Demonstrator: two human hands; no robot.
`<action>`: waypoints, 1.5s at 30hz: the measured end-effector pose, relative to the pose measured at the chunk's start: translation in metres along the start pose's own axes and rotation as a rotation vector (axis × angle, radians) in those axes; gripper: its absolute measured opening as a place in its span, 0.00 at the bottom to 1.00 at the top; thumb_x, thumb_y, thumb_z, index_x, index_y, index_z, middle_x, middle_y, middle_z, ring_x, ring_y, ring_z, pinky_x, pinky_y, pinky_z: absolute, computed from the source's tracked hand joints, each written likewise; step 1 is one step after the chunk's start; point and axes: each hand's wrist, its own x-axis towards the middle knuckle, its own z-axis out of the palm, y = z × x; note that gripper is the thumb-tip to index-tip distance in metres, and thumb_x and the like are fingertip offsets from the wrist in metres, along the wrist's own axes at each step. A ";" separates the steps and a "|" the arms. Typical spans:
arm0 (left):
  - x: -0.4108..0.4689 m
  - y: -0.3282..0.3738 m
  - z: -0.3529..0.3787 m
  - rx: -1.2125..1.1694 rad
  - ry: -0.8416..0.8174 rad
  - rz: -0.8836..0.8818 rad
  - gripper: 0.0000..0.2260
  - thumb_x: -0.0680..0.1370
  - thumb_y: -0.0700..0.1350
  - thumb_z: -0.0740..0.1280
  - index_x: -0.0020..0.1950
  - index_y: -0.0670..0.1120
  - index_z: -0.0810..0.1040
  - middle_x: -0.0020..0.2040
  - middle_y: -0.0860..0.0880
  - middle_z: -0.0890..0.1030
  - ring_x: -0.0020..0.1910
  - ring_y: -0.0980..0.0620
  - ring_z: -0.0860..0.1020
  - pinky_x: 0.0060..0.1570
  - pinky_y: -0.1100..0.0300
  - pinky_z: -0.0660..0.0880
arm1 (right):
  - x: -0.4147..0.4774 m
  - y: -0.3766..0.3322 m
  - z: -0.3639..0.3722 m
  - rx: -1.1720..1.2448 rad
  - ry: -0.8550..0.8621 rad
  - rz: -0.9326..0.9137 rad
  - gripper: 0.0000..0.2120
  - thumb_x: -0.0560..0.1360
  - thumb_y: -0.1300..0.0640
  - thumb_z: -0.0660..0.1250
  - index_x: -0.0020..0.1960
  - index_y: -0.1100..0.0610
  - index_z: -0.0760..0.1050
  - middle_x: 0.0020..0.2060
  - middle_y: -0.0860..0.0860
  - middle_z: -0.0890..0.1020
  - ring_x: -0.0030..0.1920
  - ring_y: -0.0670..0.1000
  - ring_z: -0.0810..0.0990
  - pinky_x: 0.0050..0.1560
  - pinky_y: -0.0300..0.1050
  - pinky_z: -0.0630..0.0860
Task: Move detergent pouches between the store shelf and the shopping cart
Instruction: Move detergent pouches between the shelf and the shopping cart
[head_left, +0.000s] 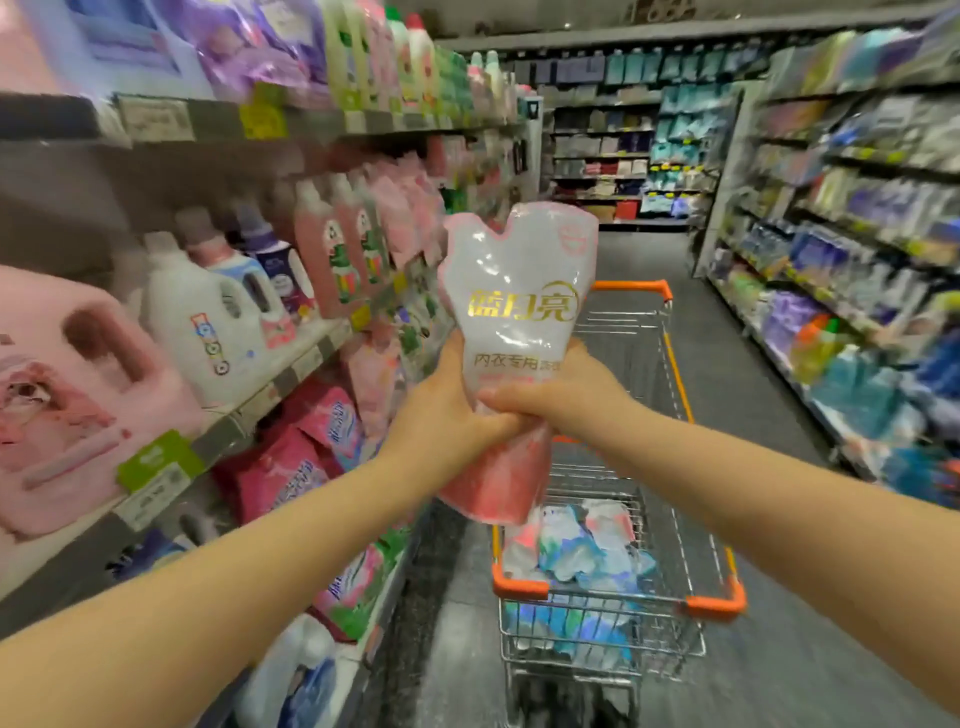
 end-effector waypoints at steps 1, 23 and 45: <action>0.016 -0.009 0.018 -0.022 -0.040 -0.001 0.34 0.66 0.52 0.76 0.68 0.56 0.63 0.54 0.58 0.77 0.55 0.53 0.77 0.41 0.67 0.67 | 0.009 0.018 -0.007 -0.001 0.023 0.042 0.25 0.58 0.52 0.79 0.54 0.52 0.80 0.48 0.52 0.84 0.50 0.49 0.83 0.53 0.52 0.80; 0.124 -0.253 0.383 -0.158 -0.546 -0.610 0.48 0.59 0.52 0.75 0.74 0.54 0.53 0.60 0.53 0.77 0.58 0.50 0.76 0.59 0.55 0.73 | 0.122 0.427 -0.024 0.031 0.138 0.903 0.49 0.59 0.55 0.81 0.72 0.61 0.57 0.59 0.51 0.76 0.58 0.50 0.76 0.61 0.39 0.71; 0.105 -0.325 0.455 -0.034 -0.692 -0.799 0.40 0.68 0.48 0.74 0.74 0.54 0.55 0.59 0.54 0.78 0.54 0.53 0.77 0.46 0.64 0.70 | 0.117 0.532 0.012 0.079 0.094 1.303 0.36 0.65 0.56 0.76 0.65 0.58 0.60 0.58 0.55 0.77 0.55 0.57 0.78 0.55 0.51 0.77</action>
